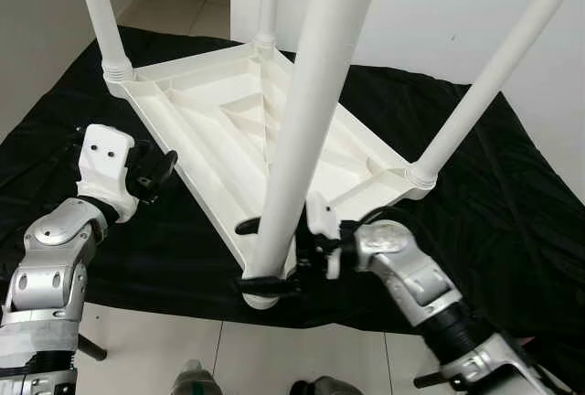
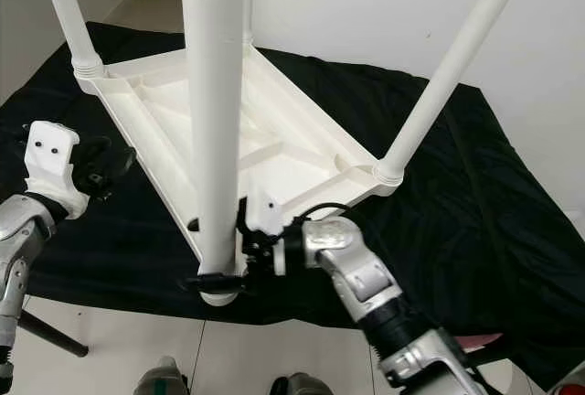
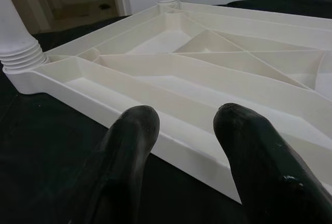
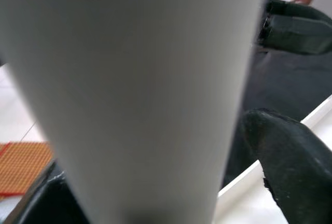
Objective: Building children table
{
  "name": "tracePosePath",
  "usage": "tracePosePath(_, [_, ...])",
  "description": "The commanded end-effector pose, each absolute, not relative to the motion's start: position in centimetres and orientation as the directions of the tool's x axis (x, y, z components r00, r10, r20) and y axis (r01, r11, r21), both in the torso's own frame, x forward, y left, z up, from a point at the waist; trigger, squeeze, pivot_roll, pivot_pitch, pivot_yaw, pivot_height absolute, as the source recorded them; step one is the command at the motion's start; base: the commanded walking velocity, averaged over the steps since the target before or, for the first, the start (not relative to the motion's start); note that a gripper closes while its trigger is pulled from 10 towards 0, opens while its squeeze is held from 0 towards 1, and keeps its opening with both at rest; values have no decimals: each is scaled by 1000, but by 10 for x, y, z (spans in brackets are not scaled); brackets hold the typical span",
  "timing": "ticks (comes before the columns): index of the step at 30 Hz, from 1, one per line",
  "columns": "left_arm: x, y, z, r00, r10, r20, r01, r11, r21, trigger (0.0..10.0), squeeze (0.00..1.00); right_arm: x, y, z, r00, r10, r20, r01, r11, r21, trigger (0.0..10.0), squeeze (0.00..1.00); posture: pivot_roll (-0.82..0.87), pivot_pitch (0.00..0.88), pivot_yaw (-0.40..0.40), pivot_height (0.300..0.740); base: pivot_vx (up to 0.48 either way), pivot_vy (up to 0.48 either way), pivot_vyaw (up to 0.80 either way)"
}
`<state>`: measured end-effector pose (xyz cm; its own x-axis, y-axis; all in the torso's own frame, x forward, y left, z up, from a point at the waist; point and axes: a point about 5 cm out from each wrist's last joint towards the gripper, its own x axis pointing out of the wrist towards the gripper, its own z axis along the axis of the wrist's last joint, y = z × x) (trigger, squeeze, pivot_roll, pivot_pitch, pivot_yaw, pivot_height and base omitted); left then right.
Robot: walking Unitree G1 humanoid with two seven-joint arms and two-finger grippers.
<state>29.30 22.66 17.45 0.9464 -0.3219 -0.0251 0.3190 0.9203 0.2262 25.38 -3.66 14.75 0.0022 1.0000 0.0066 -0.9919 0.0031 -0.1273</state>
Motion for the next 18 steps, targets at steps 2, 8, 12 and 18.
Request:
tracePosePath(2, [297,230,176,978,-210,5,203,951,232,10000,0,256,-36,147,22,1000,5,-991,22,-133,7490,0,167,31,-94,740,0,0,0])
tracePosePath(8, [299,231,177,978,-210,10,202,951,235,10000,0,255,-49,147,47,999,25,-994,49,-101,0,0,154,47,-89,740,0,0,0])
tracePosePath(12, [301,229,177,976,-219,11,210,949,234,10000,0,255,-66,149,68,998,16,-992,69,-104,0,0,134,60,-77,740,0,0,0])
tracePosePath(18, [304,225,179,971,-237,15,227,945,235,10000,0,258,-100,156,146,989,-4,-982,144,-121,0,0,117,67,-63,740,0,0,0])
